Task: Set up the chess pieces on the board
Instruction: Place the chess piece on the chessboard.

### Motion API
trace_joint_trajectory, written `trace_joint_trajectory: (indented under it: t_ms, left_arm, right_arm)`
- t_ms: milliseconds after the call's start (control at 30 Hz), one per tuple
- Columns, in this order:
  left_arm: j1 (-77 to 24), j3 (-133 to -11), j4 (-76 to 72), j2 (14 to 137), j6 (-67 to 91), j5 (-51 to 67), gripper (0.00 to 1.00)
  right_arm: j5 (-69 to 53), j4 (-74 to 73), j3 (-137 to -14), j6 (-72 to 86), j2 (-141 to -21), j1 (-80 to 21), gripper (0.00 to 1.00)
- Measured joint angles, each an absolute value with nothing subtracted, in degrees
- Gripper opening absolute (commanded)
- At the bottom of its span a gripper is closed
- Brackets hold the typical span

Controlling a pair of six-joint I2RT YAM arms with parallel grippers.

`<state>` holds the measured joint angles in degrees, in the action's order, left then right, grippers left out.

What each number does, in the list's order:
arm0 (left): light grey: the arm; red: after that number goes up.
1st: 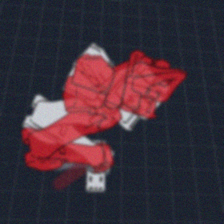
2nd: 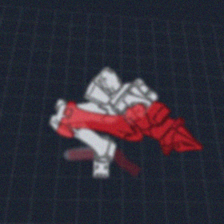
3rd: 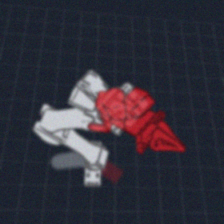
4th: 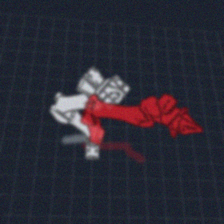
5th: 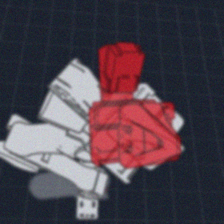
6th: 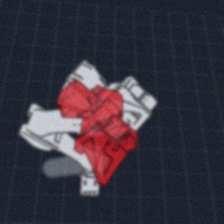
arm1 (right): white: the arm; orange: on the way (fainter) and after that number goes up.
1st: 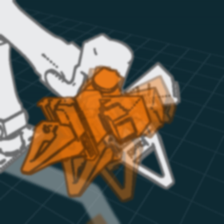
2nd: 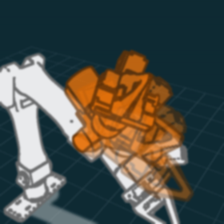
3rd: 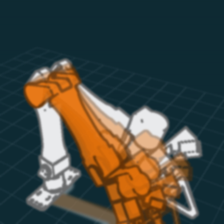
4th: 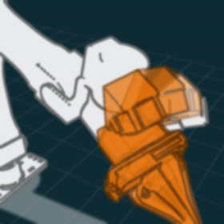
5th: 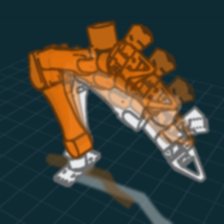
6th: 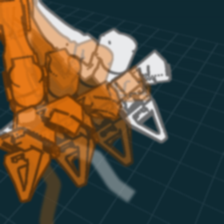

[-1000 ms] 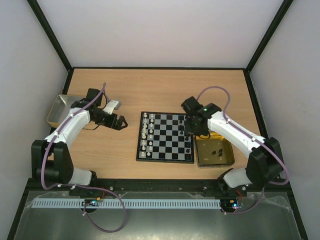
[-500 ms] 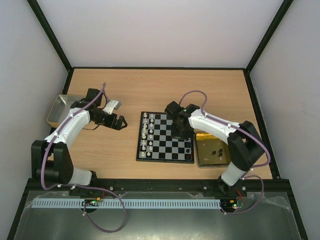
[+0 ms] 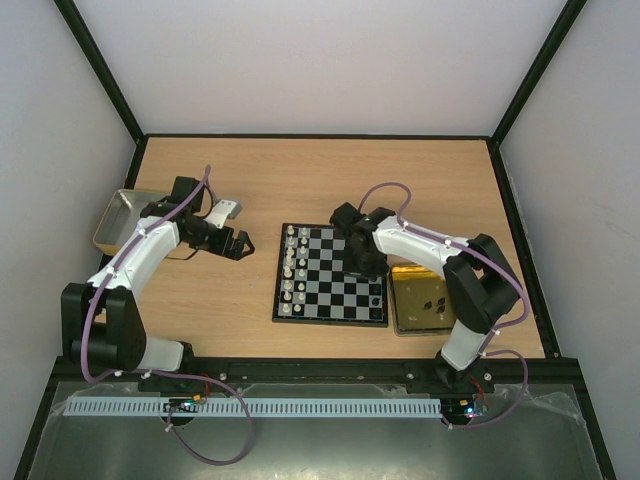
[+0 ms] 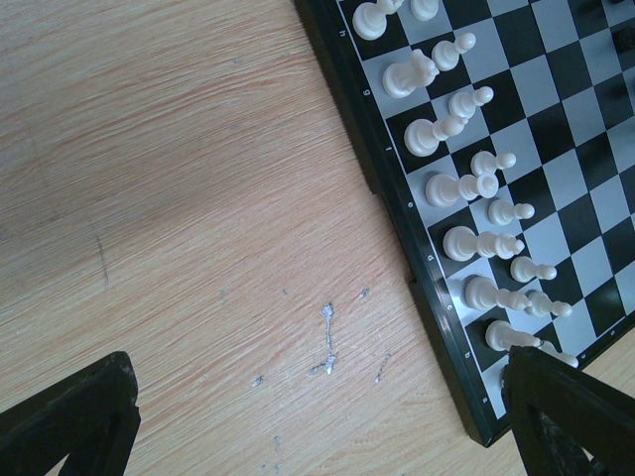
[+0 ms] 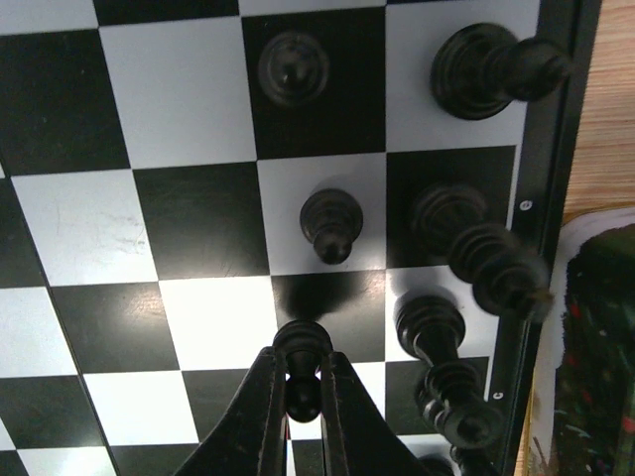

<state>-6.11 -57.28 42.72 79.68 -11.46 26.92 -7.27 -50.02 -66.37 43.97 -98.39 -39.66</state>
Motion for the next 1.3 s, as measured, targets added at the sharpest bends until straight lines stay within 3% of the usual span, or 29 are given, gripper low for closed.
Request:
trace_joint_trajectory:
  t_ms: [467,1300]
  left_arm:
    - [-6.11,-57.28,42.72,79.68,-11.46,26.92,0.99]
    - [-6.11,-57.25,42.72,79.46,-11.46,26.72,0.99]
  right_arm:
    - [-7.44,-49.15,-65.71,42.96,-98.39,-37.45,0.12]
    - [-9.43,-47.83,-64.23,42.17,-98.48,-37.45,0.11]
